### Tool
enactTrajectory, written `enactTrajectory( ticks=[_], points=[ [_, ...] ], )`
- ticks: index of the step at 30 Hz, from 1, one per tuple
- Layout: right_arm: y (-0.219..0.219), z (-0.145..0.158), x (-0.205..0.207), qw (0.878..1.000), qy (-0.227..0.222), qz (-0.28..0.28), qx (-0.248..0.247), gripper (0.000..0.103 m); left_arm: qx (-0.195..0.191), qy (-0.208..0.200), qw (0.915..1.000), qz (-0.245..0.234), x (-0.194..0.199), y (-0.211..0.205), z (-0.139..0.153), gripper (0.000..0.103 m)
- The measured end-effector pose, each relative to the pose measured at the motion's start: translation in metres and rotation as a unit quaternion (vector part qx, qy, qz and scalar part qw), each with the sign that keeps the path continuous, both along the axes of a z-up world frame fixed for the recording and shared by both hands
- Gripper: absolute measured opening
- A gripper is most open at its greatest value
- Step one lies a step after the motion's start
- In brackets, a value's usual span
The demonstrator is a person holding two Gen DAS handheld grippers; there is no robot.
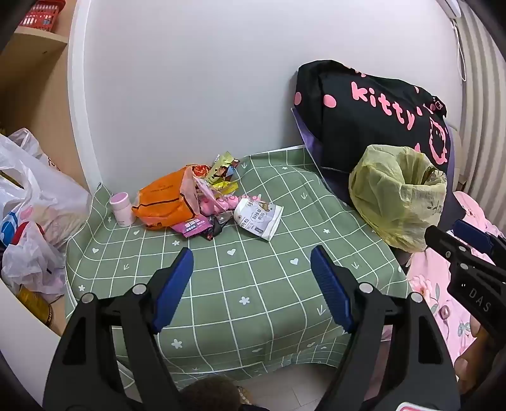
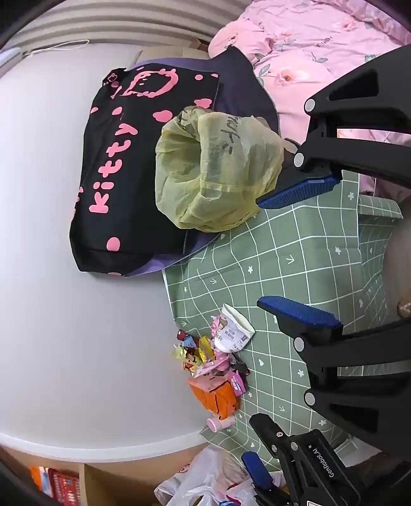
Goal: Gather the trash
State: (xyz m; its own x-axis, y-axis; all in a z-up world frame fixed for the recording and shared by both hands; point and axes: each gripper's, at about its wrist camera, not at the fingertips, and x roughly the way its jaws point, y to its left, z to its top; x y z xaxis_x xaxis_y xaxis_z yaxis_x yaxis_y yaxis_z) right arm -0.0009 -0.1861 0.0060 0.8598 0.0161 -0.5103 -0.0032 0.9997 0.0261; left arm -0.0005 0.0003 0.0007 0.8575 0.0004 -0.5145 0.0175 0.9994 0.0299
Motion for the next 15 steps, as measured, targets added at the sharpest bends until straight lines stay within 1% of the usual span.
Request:
enactTrajectory(
  ticks=[1, 8, 9, 10, 12, 13, 15],
  points=[
    [0.001, 0.000, 0.000, 1.000, 0.001, 0.000, 0.001, 0.054, 0.000, 0.006, 1.0000, -0.001, 0.001, 0.000, -0.001, 0.073],
    [0.009, -0.006, 0.001, 1.000, 0.008, 0.009, 0.004, 0.054, -0.001, 0.005, 1.0000, 0.006, 0.001, -0.001, -0.001, 0.073],
    [0.002, 0.003, 0.003, 1.000, 0.007, 0.007, 0.002, 0.054, -0.001, 0.005, 1.0000, 0.007, -0.001, -0.002, 0.000, 0.073],
    [0.004, 0.005, 0.006, 1.000, 0.006, 0.007, -0.003, 0.054, -0.001, 0.006, 0.9999, 0.008, 0.000, 0.000, -0.001, 0.073],
    [0.001, 0.005, 0.009, 1.000, 0.006, 0.008, -0.003, 0.054, -0.002, 0.005, 0.9999, 0.010, 0.002, 0.001, -0.001, 0.073],
    [0.006, 0.000, 0.003, 1.000, -0.001, 0.006, -0.005, 0.054, -0.001, 0.005, 0.9999, 0.012, 0.001, 0.001, -0.001, 0.073],
    [0.006, 0.001, 0.004, 1.000, -0.001, 0.006, -0.006, 0.054, -0.005, 0.006, 0.9999, 0.015, 0.001, 0.006, -0.002, 0.073]
  ],
)
